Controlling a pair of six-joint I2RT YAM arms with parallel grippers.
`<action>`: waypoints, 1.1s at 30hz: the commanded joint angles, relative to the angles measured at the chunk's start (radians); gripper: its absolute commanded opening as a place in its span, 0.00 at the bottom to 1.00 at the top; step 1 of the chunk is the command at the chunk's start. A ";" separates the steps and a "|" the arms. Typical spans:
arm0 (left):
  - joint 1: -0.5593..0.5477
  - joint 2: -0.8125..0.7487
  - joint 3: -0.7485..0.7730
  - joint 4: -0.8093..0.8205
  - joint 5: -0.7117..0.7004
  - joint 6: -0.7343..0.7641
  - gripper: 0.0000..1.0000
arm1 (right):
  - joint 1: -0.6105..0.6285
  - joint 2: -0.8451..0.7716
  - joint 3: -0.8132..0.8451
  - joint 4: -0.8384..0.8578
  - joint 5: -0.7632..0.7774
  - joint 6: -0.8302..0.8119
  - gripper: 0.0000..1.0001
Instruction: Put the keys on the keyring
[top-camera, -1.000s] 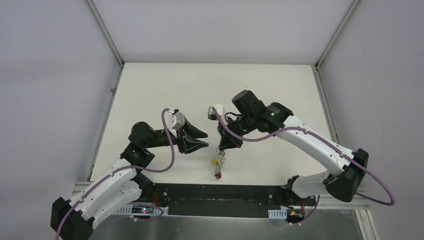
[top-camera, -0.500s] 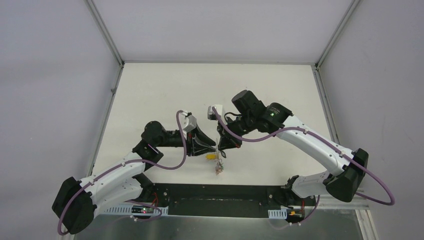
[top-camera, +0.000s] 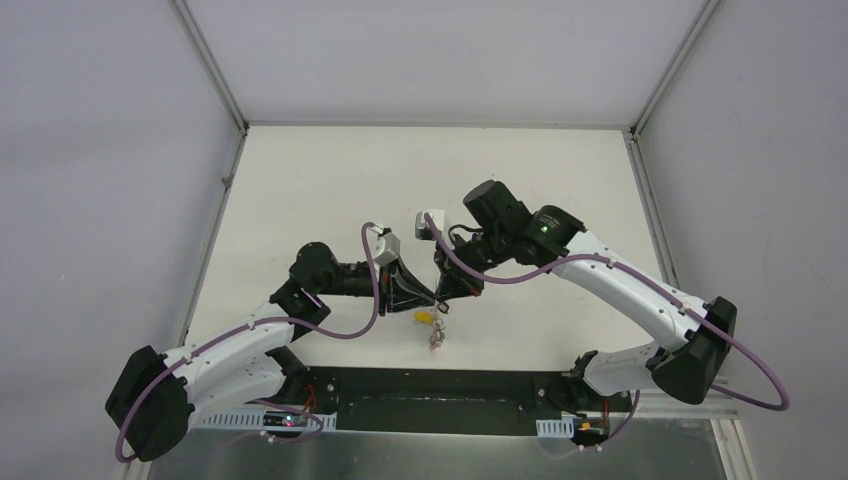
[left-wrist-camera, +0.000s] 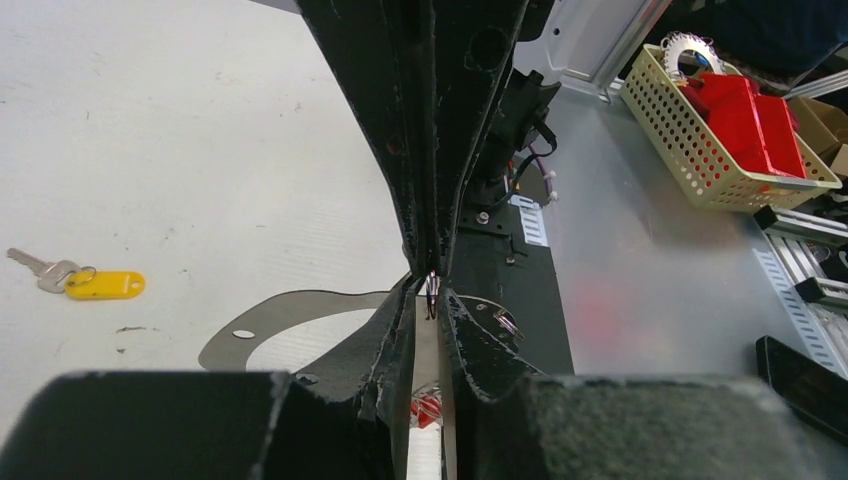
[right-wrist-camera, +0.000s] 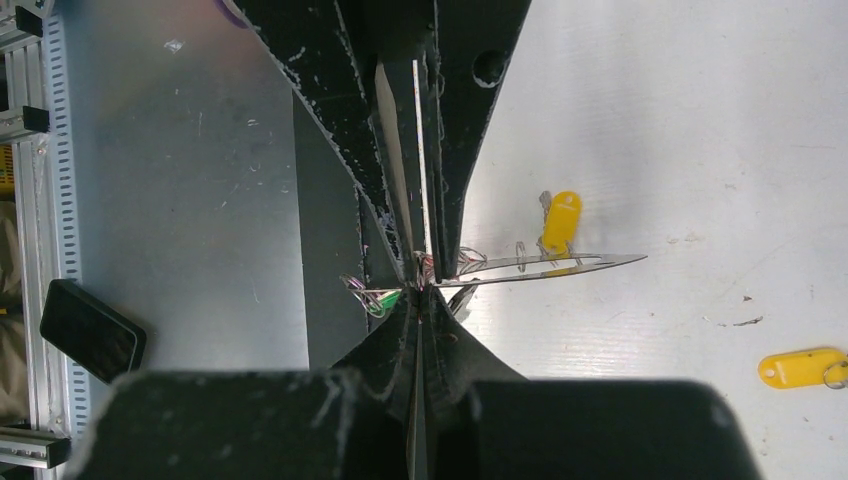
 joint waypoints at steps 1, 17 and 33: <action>-0.015 0.008 0.039 0.016 0.021 0.021 0.14 | 0.005 -0.018 0.011 0.050 -0.033 0.007 0.00; -0.029 -0.019 0.032 0.014 -0.027 0.044 0.00 | 0.004 -0.037 -0.007 0.097 0.022 0.054 0.34; -0.029 -0.226 -0.060 0.142 -0.154 0.110 0.00 | 0.003 -0.320 -0.294 0.607 0.059 0.192 0.51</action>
